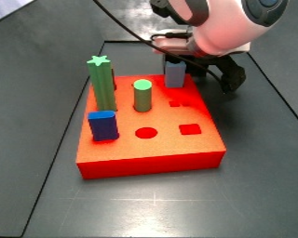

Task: Pick up the rectangle object. Move up. Place the rectangle object on the fixture. Regrasp the rectangle object. Move to above the board. Insert the rectangle object.
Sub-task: Move to above the board.

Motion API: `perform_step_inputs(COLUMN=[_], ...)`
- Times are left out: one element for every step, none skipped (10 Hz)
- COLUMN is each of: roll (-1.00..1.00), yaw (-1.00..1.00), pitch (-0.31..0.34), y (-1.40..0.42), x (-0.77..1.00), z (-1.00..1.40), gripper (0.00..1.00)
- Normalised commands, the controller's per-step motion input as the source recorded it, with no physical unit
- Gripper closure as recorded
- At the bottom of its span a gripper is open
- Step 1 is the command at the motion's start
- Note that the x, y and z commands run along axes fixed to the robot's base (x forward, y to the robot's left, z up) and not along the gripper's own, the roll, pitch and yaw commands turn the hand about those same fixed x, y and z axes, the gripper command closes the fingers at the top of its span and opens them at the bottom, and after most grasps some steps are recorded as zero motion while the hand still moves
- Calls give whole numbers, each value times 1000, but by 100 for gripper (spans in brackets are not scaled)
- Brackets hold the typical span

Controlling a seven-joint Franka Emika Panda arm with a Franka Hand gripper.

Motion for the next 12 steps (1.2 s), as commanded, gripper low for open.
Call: perform_step_inputs(roll=[500, 431, 258, 148, 101, 73, 32, 9, -8, -14, -23, -28], yaw=[19, 24, 52, 79, 96, 99, 108, 114, 113, 114, 110, 105], pitch=[146, 147, 132, 104, 95, 90, 87, 78, 71, 66, 66, 63], y=[-146, -144, -135, -136, -134, -132, -129, -128, -125, -123, -119, -116], x=[85, 84, 87, 86, 85, 85, 86, 85, 83, 84, 83, 82], z=[1000, 1000, 1000, 1000, 1000, 1000, 1000, 1000, 1000, 1000, 1000, 1000], gripper=[100, 100, 100, 100, 100, 100, 100, 100, 100, 100, 100, 100])
